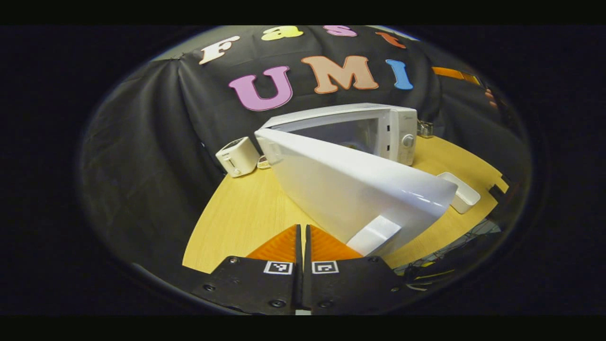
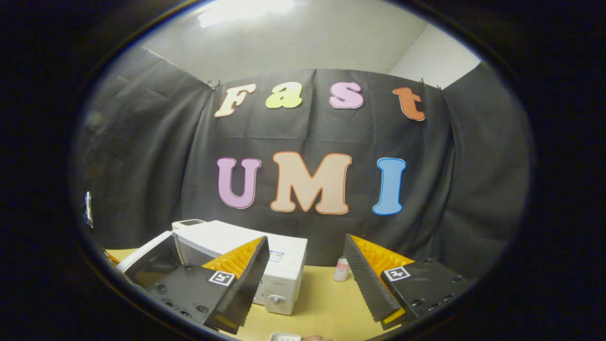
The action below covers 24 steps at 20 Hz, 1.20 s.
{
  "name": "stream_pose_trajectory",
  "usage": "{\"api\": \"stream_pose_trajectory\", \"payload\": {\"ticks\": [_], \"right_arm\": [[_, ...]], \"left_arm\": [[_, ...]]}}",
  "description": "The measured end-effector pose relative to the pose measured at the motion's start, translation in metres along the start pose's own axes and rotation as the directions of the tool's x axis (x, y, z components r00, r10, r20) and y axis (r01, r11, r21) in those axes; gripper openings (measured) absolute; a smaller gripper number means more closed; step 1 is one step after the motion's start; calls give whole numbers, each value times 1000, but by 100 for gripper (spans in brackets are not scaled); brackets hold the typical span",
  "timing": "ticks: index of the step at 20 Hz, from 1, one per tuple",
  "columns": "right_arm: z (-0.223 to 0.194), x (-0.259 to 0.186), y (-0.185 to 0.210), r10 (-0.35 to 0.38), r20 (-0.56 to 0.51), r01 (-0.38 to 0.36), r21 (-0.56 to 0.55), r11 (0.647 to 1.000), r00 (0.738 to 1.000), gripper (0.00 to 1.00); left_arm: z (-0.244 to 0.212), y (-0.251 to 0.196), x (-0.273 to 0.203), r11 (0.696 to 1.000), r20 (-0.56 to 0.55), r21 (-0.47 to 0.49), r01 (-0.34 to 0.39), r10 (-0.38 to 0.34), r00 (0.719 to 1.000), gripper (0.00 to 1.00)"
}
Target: Open the microwave oven with the left hand, put the food in, and close the microwave oven.
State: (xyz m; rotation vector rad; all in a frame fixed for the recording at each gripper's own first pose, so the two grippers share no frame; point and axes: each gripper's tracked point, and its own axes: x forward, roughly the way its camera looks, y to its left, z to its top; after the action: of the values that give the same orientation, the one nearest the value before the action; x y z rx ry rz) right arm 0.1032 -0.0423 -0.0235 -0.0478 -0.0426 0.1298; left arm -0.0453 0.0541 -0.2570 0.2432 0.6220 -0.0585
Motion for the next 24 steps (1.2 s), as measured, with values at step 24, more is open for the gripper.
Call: {"api": "stream_pose_trajectory", "payload": {"ticks": [24], "right_arm": [[-11, -41, -55, -68, -31, 66, -55, 996, 997, 88]], "left_arm": [[77, -90, 67, 965, 34, 188, 183, -192, 981, 1]]}}
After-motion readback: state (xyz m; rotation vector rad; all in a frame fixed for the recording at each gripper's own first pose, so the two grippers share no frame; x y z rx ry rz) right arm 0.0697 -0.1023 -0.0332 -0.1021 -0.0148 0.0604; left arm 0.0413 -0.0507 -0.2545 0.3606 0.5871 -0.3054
